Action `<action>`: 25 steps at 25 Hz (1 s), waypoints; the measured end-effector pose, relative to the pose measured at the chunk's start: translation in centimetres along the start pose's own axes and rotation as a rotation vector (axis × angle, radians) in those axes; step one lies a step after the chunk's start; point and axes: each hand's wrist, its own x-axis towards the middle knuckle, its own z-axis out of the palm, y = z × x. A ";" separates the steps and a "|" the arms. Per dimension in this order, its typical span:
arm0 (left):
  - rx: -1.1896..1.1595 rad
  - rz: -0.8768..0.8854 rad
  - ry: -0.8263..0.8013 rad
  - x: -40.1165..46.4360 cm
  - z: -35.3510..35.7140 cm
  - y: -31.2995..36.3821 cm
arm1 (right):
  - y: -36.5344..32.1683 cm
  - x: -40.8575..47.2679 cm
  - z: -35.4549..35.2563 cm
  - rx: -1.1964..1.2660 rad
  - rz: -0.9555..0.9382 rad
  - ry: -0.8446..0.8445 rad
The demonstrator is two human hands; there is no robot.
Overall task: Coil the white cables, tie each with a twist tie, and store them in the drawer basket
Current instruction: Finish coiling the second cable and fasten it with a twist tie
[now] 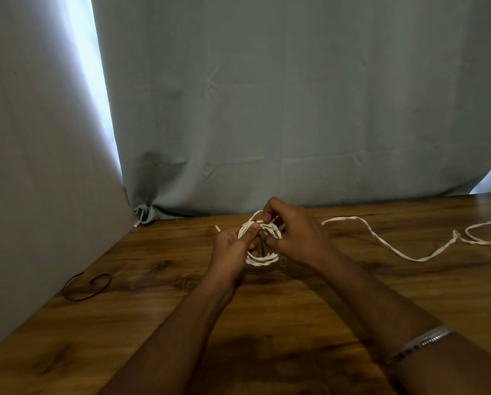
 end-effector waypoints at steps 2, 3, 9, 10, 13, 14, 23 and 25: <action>-0.044 -0.026 -0.029 -0.2 0.2 0.2 | -0.1 -0.2 -0.2 -0.150 -0.175 0.029; -0.043 -0.025 -0.034 -0.3 0.2 0.3 | -0.2 -0.2 -0.3 -0.218 -0.263 0.041; 0.013 0.016 -0.022 0.1 -0.1 0.1 | 0.0 0.0 -0.9 -0.382 -0.524 0.075; 0.016 0.026 -0.034 -0.1 0.1 0.2 | 0.1 -0.1 -0.9 -0.378 -0.520 0.064; -0.059 -0.007 -0.137 -0.6 0.4 0.9 | 0.5 -0.1 -0.9 -0.226 -0.367 0.143; -0.073 -0.032 -0.158 -0.6 0.4 0.9 | 0.6 0.0 -0.8 -0.156 -0.301 0.175; 0.261 0.153 -0.115 0.3 -1.1 -0.6 | -0.4 0.0 0.8 -0.177 -0.260 0.176; 0.401 0.205 -0.150 0.4 -2.0 -0.6 | -0.7 -0.2 1.0 -0.176 -0.268 0.164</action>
